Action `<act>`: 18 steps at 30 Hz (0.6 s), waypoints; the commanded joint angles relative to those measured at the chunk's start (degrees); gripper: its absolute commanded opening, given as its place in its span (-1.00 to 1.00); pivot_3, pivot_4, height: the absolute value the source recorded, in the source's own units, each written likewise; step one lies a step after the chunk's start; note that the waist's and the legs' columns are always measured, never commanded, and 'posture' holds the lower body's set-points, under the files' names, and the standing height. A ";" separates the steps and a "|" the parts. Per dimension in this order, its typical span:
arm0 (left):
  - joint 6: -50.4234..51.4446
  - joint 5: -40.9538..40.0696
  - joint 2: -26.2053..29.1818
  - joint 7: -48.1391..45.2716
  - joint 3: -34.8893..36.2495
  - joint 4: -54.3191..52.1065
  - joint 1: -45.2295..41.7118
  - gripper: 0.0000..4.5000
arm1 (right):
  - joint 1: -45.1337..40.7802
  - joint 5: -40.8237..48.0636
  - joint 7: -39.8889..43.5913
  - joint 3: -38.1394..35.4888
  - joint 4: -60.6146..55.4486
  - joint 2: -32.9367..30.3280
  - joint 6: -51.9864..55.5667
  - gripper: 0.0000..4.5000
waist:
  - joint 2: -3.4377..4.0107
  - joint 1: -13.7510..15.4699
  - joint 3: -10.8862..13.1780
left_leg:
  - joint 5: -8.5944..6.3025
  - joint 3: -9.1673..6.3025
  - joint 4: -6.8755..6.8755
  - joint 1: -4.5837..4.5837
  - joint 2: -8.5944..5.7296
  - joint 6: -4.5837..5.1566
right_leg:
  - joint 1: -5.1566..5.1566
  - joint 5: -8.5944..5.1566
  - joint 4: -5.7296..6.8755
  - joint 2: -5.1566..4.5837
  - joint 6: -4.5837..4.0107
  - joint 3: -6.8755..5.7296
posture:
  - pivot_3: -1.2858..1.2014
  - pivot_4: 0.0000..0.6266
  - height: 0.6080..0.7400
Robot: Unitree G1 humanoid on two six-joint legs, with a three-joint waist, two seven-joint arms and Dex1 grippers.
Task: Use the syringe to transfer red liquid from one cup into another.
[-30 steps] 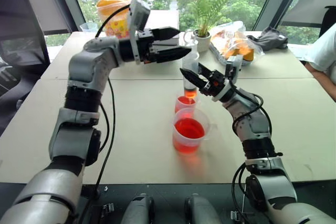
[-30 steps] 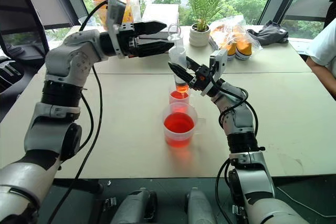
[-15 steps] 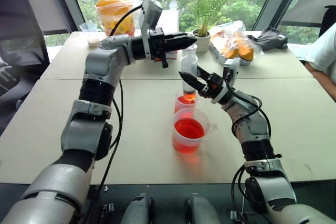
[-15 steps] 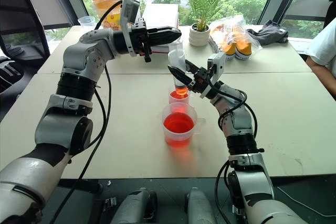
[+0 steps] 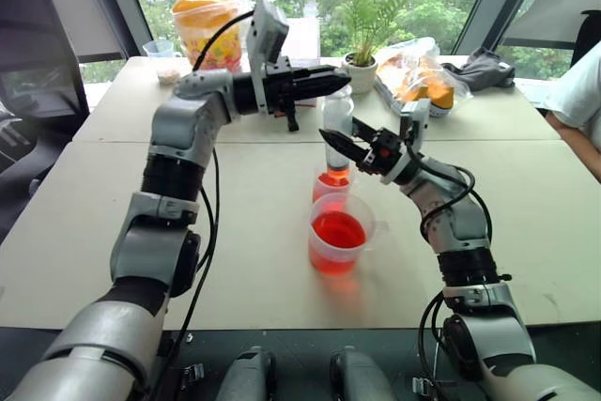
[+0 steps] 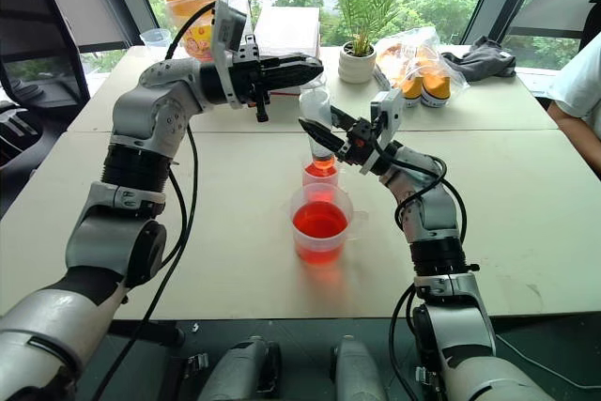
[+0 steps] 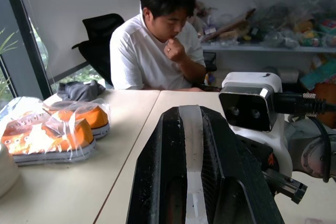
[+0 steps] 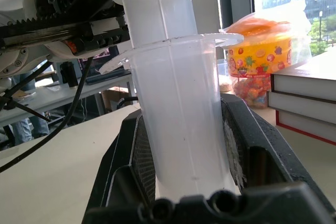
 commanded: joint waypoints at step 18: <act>2.08 3.24 -0.43 -1.52 -5.54 -2.41 5.44 -0.98 | -8.82 6.28 -3.34 -6.09 -10.46 -1.47 3.79 -0.37 | 0.00 0.01 0.00 | 0.00 0.00 0.00 0.00 0.00 0.00 | 0.00 0.00 0.00 0.00 0.00 0.00 | 0.03 -0.52 1.00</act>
